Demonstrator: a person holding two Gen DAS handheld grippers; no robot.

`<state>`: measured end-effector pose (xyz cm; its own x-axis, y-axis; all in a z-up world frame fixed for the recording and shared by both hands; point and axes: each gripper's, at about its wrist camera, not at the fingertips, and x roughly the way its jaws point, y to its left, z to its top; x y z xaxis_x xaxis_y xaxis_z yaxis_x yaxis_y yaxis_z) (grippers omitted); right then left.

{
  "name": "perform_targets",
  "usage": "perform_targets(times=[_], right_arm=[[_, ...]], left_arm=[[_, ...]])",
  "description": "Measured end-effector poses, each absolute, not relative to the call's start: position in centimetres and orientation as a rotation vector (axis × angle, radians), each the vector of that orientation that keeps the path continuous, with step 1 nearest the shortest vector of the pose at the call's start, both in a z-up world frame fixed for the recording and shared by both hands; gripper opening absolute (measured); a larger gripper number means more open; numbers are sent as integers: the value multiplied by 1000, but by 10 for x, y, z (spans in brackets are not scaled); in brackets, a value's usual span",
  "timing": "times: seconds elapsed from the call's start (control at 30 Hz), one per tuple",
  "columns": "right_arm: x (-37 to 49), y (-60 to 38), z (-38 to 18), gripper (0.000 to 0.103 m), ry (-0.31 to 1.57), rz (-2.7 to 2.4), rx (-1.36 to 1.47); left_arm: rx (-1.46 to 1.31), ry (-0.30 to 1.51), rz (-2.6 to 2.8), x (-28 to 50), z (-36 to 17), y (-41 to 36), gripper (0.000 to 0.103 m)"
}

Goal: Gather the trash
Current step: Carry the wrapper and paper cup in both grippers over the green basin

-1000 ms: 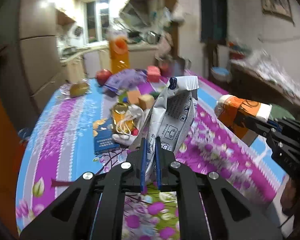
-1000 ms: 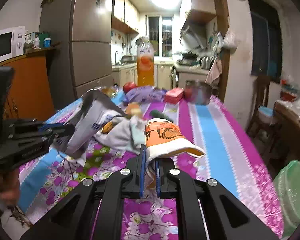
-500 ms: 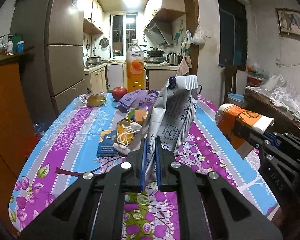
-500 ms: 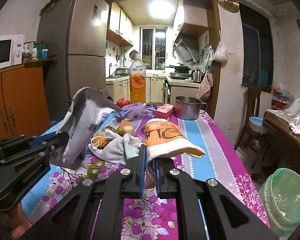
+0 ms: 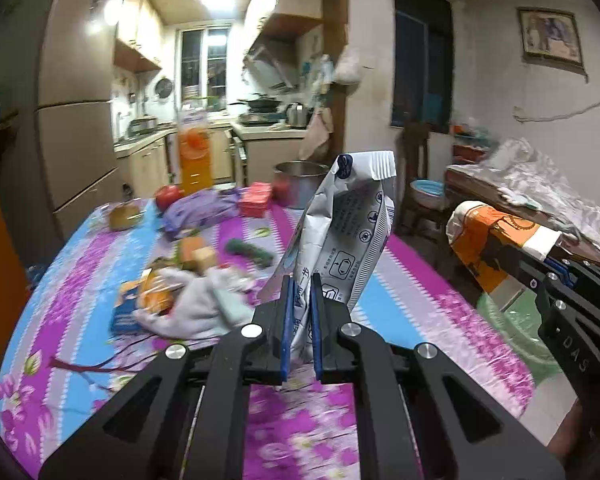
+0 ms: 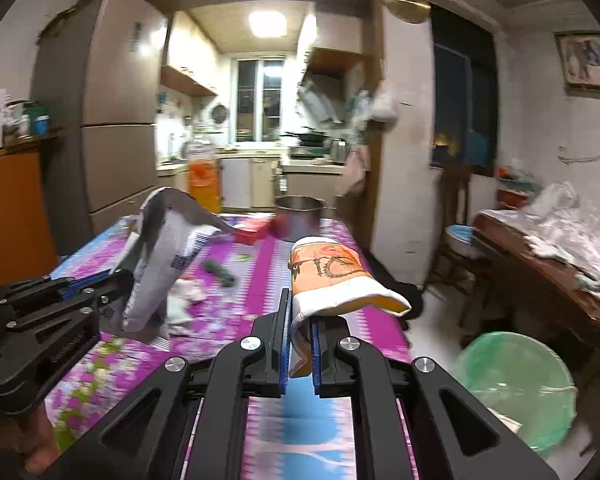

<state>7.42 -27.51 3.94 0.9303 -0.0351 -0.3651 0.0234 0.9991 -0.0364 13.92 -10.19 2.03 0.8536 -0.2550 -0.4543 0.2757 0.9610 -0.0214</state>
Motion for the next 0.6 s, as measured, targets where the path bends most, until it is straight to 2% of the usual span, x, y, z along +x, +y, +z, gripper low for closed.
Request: perform_targets(times=[0.6], right_arm=[[44, -489, 45, 9, 501, -325, 43]], left_arm=[[155, 587, -572, 152, 10, -291, 7]])
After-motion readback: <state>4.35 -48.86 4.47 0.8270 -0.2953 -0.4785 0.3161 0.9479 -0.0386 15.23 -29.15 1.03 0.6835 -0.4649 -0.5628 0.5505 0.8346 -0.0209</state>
